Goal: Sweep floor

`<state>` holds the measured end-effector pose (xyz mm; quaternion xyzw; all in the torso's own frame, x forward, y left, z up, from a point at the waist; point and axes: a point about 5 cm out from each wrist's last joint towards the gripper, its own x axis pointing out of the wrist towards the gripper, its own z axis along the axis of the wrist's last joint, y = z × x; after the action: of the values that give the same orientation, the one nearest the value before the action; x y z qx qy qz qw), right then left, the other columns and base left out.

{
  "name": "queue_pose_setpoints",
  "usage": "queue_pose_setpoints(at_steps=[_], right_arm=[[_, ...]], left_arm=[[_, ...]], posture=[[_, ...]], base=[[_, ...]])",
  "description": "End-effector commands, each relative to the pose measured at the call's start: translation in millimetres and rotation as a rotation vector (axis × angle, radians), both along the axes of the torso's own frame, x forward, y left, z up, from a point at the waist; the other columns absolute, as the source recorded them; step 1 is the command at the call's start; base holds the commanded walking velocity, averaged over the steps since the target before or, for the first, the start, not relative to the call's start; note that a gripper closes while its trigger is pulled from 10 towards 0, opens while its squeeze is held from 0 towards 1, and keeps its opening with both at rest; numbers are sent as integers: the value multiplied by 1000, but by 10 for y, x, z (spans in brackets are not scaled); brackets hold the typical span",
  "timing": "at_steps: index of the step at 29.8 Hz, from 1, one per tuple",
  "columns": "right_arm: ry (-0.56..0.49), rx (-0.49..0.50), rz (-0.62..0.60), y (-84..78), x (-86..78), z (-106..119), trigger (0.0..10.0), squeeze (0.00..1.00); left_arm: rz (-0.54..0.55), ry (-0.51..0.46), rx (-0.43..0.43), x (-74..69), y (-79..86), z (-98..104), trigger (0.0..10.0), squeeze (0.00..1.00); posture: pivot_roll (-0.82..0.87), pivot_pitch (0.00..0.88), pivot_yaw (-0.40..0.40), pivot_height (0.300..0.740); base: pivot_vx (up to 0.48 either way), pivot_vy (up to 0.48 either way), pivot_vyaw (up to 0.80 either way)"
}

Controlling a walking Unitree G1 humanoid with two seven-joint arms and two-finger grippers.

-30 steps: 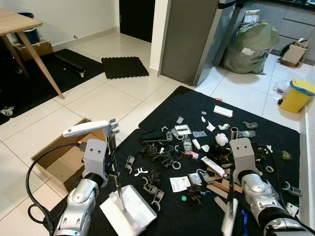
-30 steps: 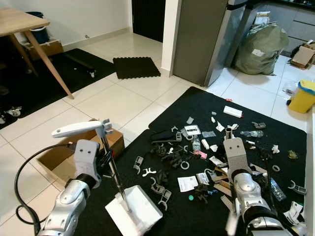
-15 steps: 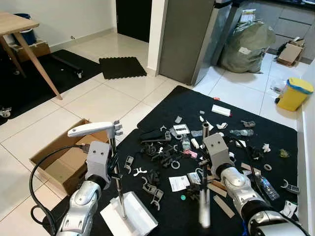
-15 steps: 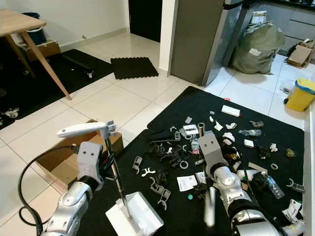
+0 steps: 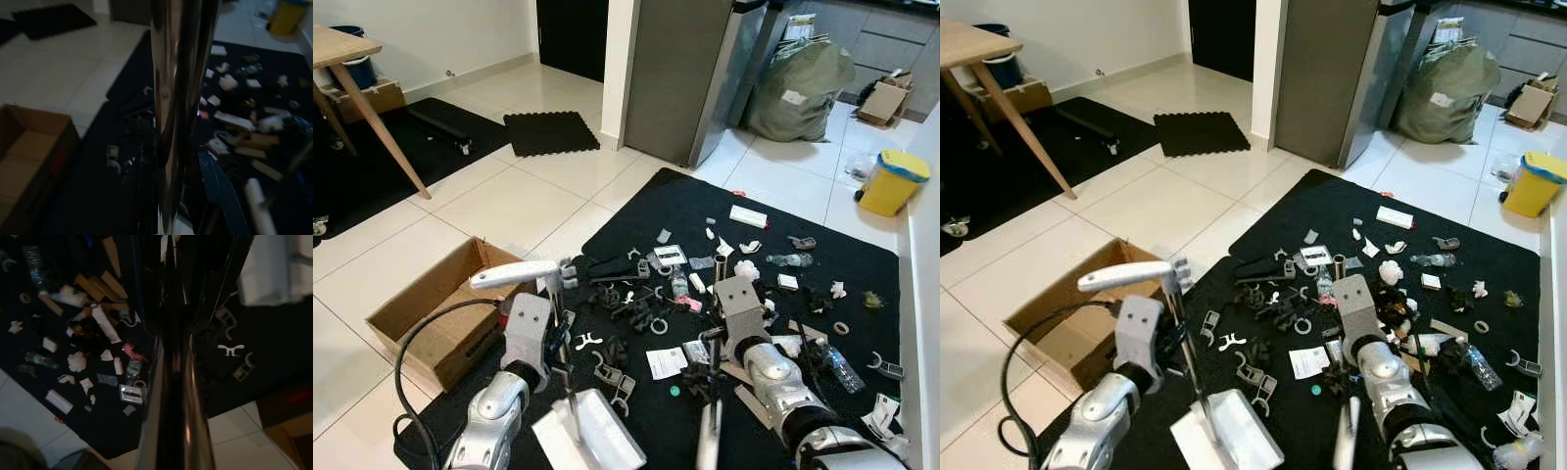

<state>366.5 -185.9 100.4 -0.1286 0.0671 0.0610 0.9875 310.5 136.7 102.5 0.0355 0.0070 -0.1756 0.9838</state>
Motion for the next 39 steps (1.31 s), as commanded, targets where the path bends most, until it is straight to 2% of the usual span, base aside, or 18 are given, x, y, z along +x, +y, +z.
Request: queue_pose_setpoints(at_steps=[1,10,15,26,29,32,39], right_arm=[[-6,-11,-19,-62,-7,7,10000,0],[-19,3,-21,-35,28,59,10000,0],[-17,2,-11,-37,37,75,10000,0],[14,7,-1,-49,22,33,10000,0],[26,27,31,-9,13,11,10000,0],[13,62,110,100,13,26,10000,0],[10,54,238,319,19,44,10000,0]], left_arm=[[-9,-33,-16,20,-45,26,10000,0],[13,-10,-18,-15,-97,-110,10000,0],[5,-13,10,-50,-146,-174,10000,0],[46,-23,-8,-84,-168,-204,10000,0],[51,-16,-11,-109,-185,-235,10000,0],[56,-17,-11,-100,-180,-236,10000,0],[68,-18,-13,-71,-154,-224,10000,0]], posture=[[90,219,-44,740],[83,219,-47,740],[80,215,-50,740],[81,216,-51,740],[82,216,-53,740],[83,215,-53,740],[83,212,-50,740]], base=[[0,0,0],[0,0,0],[0,0,0],[0,0,0],[0,0,0],[0,0,0],[0,0,0]])
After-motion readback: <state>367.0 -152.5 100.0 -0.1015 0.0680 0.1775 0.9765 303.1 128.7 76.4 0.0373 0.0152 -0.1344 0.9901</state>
